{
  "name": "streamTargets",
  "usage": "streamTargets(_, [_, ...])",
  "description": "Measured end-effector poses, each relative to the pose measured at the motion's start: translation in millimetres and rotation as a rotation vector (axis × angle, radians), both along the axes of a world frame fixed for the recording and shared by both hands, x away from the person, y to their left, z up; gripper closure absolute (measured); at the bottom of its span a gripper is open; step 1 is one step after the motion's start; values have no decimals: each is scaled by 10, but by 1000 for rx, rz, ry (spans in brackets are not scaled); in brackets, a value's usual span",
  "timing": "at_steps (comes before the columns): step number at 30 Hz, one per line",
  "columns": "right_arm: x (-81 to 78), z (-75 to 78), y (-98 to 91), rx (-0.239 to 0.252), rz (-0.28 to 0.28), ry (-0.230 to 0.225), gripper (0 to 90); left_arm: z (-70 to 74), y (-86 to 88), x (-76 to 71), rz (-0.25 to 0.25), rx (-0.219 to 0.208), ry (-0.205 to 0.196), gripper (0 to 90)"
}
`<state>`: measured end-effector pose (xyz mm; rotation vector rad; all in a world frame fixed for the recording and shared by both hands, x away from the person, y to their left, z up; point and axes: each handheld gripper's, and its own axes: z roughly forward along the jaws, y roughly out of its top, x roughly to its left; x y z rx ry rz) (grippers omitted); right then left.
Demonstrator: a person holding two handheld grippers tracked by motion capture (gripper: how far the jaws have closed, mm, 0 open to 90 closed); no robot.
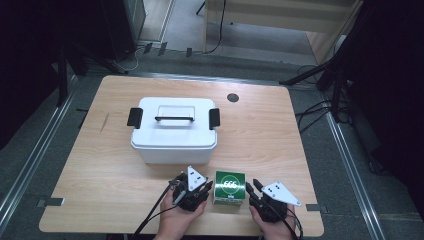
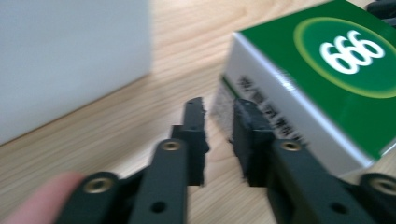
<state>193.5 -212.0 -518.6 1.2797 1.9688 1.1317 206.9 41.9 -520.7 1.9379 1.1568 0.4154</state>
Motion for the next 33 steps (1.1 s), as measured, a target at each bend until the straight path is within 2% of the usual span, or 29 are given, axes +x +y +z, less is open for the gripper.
streamTargets(2, [30,-2,-60,-52,-12,-38,505,10,148,-28,11,-24,-8,620])
streamTargets(3, [57,-6,-99,-63,-8,-39,474,8,240,-58,34,-11,-15,543])
streamTargets(6, [136,-15,-219,-22,32,-9,431,-5,510,-125,73,-3,-41,321])
streamTargets(8, [160,-2,-277,0,55,3,414,-27,767,-154,107,-18,-46,209])
streamTargets(9, [167,11,-303,3,60,4,406,-44,932,-163,146,-17,-49,158])
streamTargets(11, [197,51,-342,10,56,13,333,-64,1152,-167,189,-30,-48,100])
streamTargets(13, [231,92,-359,7,58,25,239,-84,1378,-174,229,-25,-60,40])
streamTargets(15, [277,140,-359,-14,71,41,123,-113,1574,-188,248,-21,-70,4])
streamTargets(17, [320,191,-358,-17,102,48,79,-148,1743,-206,278,-9,-81,0])
streamTargets(18, [337,219,-358,-9,113,47,46,-164,1836,-208,310,-12,-75,0])
streamTargets(19, [362,255,-358,2,126,47,29,-171,1895,-212,317,-16,-81,0])
streamTargets(22, [420,339,-361,17,154,43,18,-176,2099,-225,364,-17,-120,0])
streamTargets(26, [493,449,-344,5,187,32,13,-211,2276,-202,431,21,-132,1])
streamTargets(29, [543,530,-315,0,225,34,52,-223,2372,-193,459,23,-136,1])
streamTargets(31, [595,596,-283,-12,261,39,61,-231,2445,-178,494,38,-141,1])
streamTargets(33, [646,659,-235,-42,276,36,88,-239,2518,-160,513,40,-141,1])
